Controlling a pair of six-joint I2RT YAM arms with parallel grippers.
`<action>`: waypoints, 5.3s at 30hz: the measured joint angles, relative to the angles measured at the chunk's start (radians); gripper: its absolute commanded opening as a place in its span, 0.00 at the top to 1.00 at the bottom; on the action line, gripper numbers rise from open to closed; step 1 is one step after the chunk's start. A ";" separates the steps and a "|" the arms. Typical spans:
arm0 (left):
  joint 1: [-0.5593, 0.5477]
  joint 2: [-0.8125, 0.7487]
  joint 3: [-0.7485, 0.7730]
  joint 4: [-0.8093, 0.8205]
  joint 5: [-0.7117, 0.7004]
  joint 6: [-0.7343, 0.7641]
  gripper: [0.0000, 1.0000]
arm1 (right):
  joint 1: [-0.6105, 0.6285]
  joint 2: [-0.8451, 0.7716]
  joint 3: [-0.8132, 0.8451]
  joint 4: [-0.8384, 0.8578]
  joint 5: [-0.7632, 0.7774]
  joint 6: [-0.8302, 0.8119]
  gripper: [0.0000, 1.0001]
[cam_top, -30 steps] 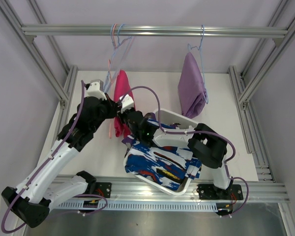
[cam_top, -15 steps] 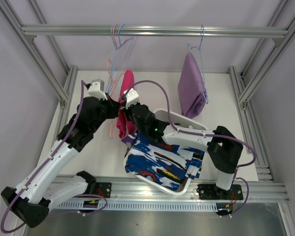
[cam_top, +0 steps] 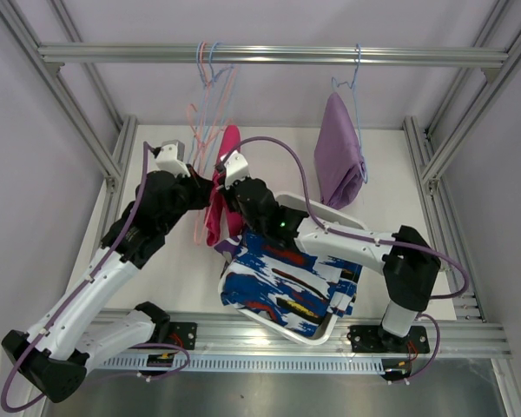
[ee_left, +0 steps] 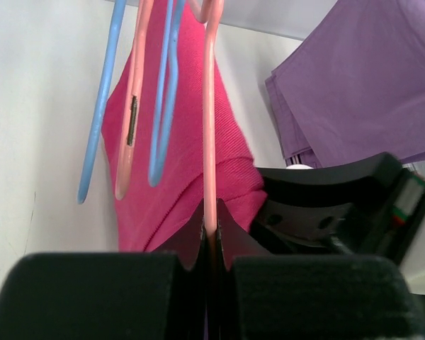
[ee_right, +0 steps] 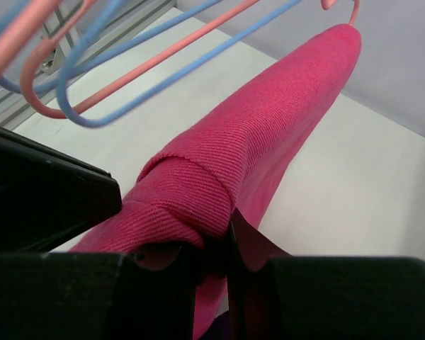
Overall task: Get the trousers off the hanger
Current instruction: Remove the trousers from the hanger, then place the trousers in the bin.
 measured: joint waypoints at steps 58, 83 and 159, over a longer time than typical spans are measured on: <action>0.000 0.077 0.017 0.050 -0.016 0.027 0.99 | 0.116 -0.985 0.211 -0.904 0.186 -0.130 1.00; -0.023 0.084 0.023 0.045 -0.042 0.045 1.00 | 0.115 -1.005 0.130 -0.971 0.075 -0.093 1.00; -0.059 0.084 0.026 0.037 -0.046 0.053 1.00 | 0.171 -0.746 -0.521 -0.558 0.041 0.513 0.92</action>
